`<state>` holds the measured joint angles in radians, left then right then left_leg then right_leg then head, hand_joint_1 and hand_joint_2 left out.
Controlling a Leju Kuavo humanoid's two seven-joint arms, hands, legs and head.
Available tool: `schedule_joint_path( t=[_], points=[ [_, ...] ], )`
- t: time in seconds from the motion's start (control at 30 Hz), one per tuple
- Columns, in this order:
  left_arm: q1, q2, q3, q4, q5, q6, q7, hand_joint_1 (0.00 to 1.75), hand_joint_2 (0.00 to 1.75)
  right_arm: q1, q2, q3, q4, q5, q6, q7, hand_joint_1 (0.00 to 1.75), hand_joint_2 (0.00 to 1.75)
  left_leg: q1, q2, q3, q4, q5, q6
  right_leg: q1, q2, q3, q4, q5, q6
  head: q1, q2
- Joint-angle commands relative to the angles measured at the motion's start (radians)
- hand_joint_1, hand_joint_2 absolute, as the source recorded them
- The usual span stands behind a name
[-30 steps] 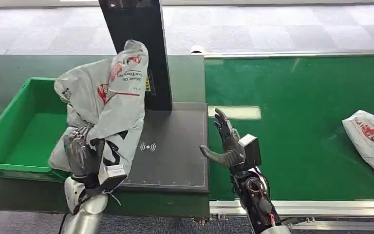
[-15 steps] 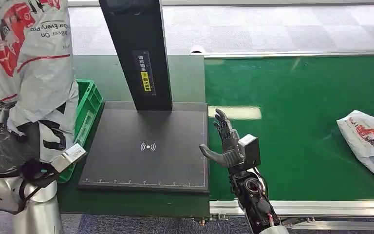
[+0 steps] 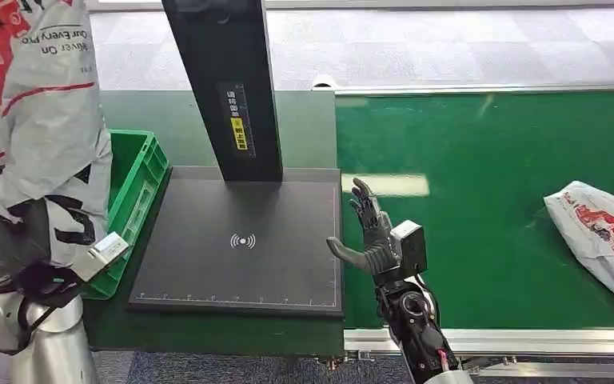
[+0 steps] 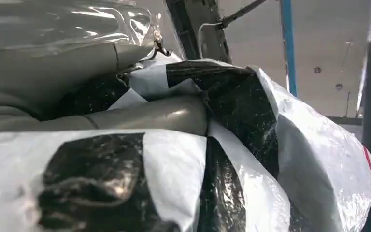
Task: Moved the parcel from conveyor to table for the left to box.
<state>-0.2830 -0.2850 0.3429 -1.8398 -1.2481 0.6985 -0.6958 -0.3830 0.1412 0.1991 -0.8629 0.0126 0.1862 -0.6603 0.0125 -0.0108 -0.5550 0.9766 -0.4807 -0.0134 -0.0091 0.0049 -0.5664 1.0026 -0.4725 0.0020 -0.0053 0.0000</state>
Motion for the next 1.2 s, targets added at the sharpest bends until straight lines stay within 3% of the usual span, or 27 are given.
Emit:
schedule_joint_path(
  t=[0.03,0.07,0.1,0.17,0.2,0.23,0.27,0.33,0.5,0.73,0.83,1.2],
  points=[
    [-0.103,0.109,0.167,0.119,-0.043,0.000,-0.002,1.75,0.00,-0.014,0.035,-0.063,0.052,0.071,0.017,-0.018,0.00,1.75,0.000,0.001,0.000,-0.001,0.000,0.000,0.000,0.000,0.000,-0.001,0.001,0.000,0.000,0.000],
    [-0.082,0.122,0.117,0.121,-0.111,0.000,0.098,1.75,0.00,-0.047,0.014,-0.054,0.083,0.032,0.015,-0.016,0.00,1.75,-0.001,0.003,0.002,-0.002,0.001,0.000,0.000,0.002,0.000,0.000,0.001,-0.001,0.000,0.000],
    [-0.128,0.015,0.237,0.177,-0.177,0.000,-0.002,1.75,0.00,0.006,-0.002,-0.048,0.012,0.028,0.014,-0.011,0.00,1.75,-0.001,0.004,0.002,-0.002,0.001,0.000,0.000,0.002,0.000,-0.001,0.001,-0.001,0.000,0.000],
    [-0.111,0.049,0.186,0.322,-0.315,0.000,0.200,1.75,0.00,0.017,-0.007,-0.046,-0.021,0.017,0.005,0.013,0.00,1.75,-0.001,-0.001,0.002,-0.003,0.002,0.001,0.000,-0.002,0.002,-0.002,0.001,0.000,-0.001,0.000],
    [-0.085,0.106,0.128,0.374,-0.323,0.000,0.298,1.75,0.00,0.023,-0.010,-0.050,-0.033,0.018,-0.003,0.016,0.00,1.75,-0.001,-0.001,0.003,-0.003,0.002,0.000,-0.001,-0.002,0.002,-0.002,0.001,0.000,0.000,0.000],
    [-0.031,0.224,0.000,0.437,-0.323,0.000,0.472,1.75,0.00,0.028,-0.018,-0.039,-0.047,0.013,-0.008,0.022,0.00,1.75,-0.002,-0.003,0.003,-0.004,0.002,0.001,-0.002,-0.004,0.003,-0.002,0.000,0.000,0.000,0.000],
    [-0.081,0.366,-0.289,0.715,-0.323,0.000,0.814,1.75,0.00,0.041,-0.019,-0.048,-0.070,0.016,0.000,0.032,0.00,1.75,-0.002,-0.003,0.003,-0.004,0.003,0.000,-0.002,-0.005,0.003,-0.003,0.001,0.000,0.000,0.000],
    [-0.097,0.330,-0.266,0.773,-0.323,0.000,0.813,1.75,0.00,0.047,-0.019,-0.056,-0.082,0.024,0.012,0.038,0.00,1.75,-0.001,-0.009,0.002,-0.004,0.004,0.000,0.000,-0.010,0.004,-0.003,0.001,-0.001,0.000,0.000],
    [-0.098,0.315,-0.147,0.762,-0.203,0.000,0.757,1.75,0.00,0.056,-0.010,-0.071,-0.096,0.039,0.012,0.047,0.00,1.75,-0.001,0.004,0.001,-0.002,0.001,0.001,0.000,0.003,0.000,-0.002,0.001,0.000,0.001,0.000],
    [-0.121,0.306,-0.064,0.816,-0.091,0.000,0.665,1.75,0.00,0.075,-0.016,-0.078,-0.110,0.050,0.015,0.046,0.00,1.75,0.000,0.004,0.002,-0.002,0.001,0.000,0.001,0.002,0.001,-0.002,0.001,-0.001,0.000,0.000],
    [-0.100,0.295,-0.028,0.710,-0.256,0.000,0.718,1.75,0.00,0.064,-0.012,-0.080,-0.098,0.054,0.020,0.044,0.00,1.75,0.000,0.005,-0.001,0.000,0.001,0.000,0.000,0.004,-0.002,0.000,0.001,-0.001,0.000,0.000],
    [-0.083,0.266,0.030,0.598,-0.240,0.000,0.654,1.66,0.00,0.073,-0.007,-0.074,-0.116,0.061,0.021,0.046,0.00,1.75,0.000,0.005,0.000,-0.001,0.000,0.001,0.001,0.003,-0.001,-0.001,0.000,-0.001,0.000,0.000]
  ],
)
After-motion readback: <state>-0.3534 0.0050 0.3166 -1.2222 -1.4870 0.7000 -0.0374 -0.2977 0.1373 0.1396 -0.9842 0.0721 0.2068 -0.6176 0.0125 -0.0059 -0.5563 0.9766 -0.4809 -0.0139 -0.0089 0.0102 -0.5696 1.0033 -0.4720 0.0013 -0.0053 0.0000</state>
